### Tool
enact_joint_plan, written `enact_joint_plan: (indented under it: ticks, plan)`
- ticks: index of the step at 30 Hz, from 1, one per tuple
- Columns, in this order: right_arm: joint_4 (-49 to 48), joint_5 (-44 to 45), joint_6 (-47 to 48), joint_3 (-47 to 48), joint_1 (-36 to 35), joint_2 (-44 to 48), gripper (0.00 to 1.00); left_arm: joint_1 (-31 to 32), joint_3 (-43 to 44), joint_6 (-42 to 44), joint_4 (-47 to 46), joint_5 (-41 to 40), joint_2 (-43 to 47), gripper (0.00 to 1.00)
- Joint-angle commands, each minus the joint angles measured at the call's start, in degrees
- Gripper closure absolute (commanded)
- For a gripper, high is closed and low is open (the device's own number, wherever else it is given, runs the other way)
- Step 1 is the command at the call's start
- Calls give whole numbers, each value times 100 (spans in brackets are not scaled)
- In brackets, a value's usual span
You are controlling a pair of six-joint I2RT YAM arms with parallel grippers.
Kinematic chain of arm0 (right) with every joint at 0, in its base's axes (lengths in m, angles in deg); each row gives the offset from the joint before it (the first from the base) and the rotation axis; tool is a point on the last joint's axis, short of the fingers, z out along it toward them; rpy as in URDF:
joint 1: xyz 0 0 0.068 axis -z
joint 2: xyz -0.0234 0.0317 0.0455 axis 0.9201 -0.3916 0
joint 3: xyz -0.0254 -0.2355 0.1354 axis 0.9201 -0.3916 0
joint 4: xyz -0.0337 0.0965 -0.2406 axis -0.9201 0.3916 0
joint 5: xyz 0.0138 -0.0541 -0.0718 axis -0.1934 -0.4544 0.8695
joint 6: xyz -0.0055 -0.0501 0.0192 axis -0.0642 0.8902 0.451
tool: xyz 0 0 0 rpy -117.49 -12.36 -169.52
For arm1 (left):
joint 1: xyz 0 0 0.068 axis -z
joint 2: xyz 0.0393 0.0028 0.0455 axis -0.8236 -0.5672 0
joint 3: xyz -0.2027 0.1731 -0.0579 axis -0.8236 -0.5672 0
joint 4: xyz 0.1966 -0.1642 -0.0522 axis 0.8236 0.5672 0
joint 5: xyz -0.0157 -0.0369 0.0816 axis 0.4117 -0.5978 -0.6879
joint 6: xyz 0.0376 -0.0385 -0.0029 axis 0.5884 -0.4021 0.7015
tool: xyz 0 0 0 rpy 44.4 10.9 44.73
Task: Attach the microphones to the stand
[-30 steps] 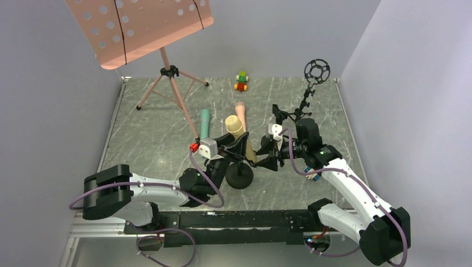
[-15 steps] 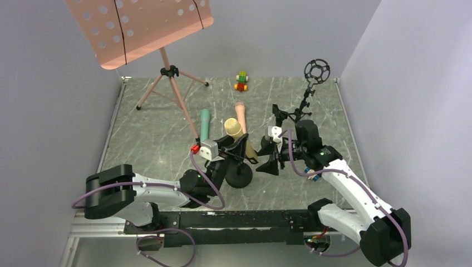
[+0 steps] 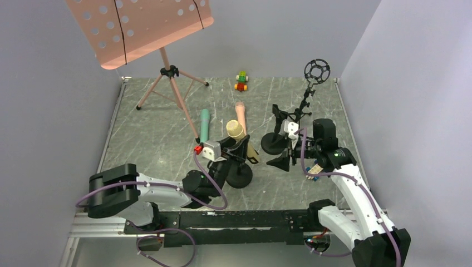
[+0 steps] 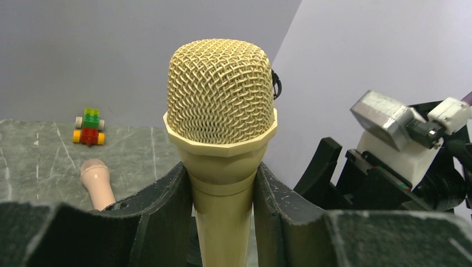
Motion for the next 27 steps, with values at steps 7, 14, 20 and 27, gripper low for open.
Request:
enact_joint_plan:
  ticks: [7,14,20,27]
  plan:
    - [-24,-505,143,-35,455,178,31,2,25,-417,311,-377,-456,100]
    - [-16,-562,177,-90,530,183,30,-14,-47,-753,360,-390,-709,100]
    - [25,-582,230,-100,541,154,30,-14,-68,-874,400,-372,-787,100]
    - [37,-616,241,-142,566,185,30,8,-197,-1143,472,-370,-745,100]
